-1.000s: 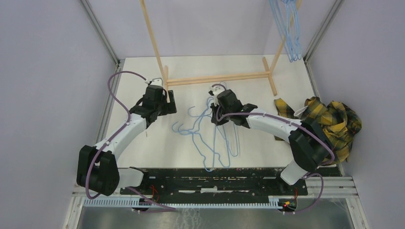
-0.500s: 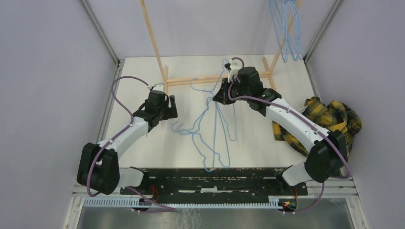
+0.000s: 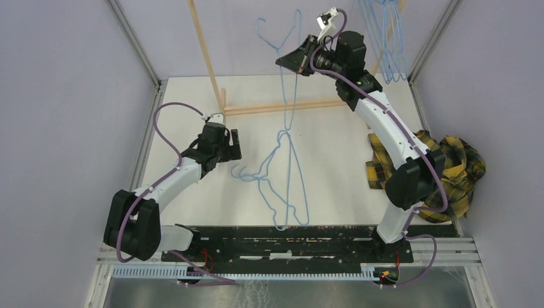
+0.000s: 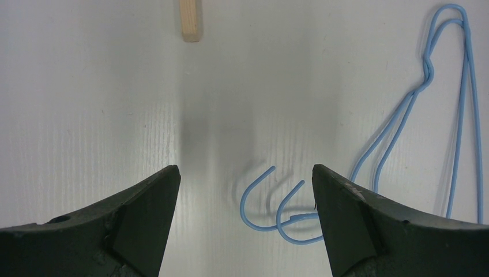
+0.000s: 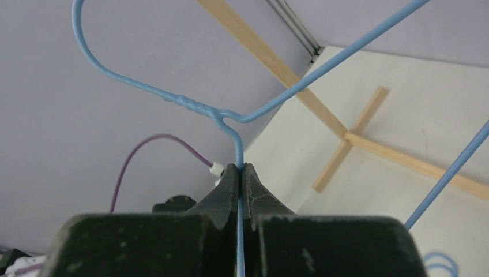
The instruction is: Organize the hangers
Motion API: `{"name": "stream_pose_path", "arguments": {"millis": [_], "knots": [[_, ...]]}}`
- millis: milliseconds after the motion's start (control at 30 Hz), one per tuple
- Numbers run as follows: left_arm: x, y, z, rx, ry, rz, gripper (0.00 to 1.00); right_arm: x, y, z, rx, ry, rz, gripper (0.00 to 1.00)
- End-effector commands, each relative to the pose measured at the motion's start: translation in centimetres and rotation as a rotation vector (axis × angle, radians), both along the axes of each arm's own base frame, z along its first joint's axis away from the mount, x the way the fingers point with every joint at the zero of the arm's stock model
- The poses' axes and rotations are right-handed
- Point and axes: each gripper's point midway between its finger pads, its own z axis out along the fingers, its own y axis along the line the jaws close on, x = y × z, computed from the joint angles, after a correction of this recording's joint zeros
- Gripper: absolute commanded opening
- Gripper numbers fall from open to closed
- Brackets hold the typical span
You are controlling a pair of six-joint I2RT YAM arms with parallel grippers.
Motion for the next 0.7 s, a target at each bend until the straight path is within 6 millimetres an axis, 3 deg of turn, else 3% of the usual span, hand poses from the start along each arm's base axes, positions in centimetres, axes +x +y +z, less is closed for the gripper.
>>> {"name": "stream_pose_path", "arguments": {"millis": [0,433,667], "knots": [[0.7,-0.6,2.1,-0.044,-0.075,0.022,0.91,1.3,-0.2,7.6,0.174,-0.124,0.032,0.01],[0.6,-0.3,2.4,-0.017,-0.092,0.037,0.91,6.4,-2.8,11.8,0.283,-0.200,-0.056,0.01],[0.6,0.0,3.0,-0.017,-0.125,0.049,0.91,9.6,-4.2,10.9,0.308,-0.168,-0.130,0.01]]}}
